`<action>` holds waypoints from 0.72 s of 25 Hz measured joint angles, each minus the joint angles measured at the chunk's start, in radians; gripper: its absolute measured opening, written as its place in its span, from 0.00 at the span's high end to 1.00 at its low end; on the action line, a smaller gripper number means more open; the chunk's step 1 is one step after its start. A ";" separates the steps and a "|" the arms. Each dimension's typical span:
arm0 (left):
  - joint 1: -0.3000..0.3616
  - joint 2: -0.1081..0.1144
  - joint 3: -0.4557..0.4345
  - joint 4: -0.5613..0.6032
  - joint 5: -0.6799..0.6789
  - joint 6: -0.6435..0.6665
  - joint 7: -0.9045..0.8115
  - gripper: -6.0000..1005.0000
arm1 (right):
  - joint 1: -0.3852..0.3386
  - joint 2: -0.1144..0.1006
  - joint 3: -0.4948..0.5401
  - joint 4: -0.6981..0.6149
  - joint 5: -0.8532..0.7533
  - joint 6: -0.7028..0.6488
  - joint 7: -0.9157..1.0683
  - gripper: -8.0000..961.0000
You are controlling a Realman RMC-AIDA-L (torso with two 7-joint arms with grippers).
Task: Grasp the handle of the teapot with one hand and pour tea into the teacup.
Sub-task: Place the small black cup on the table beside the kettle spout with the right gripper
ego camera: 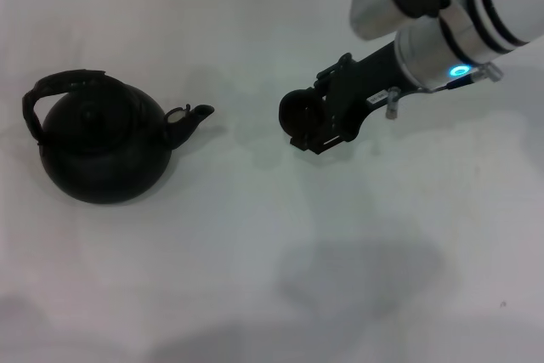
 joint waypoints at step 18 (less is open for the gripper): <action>-0.014 0.001 0.000 0.007 0.013 -0.001 0.000 0.11 | 0.035 0.005 -0.191 0.073 0.055 -0.161 0.027 0.23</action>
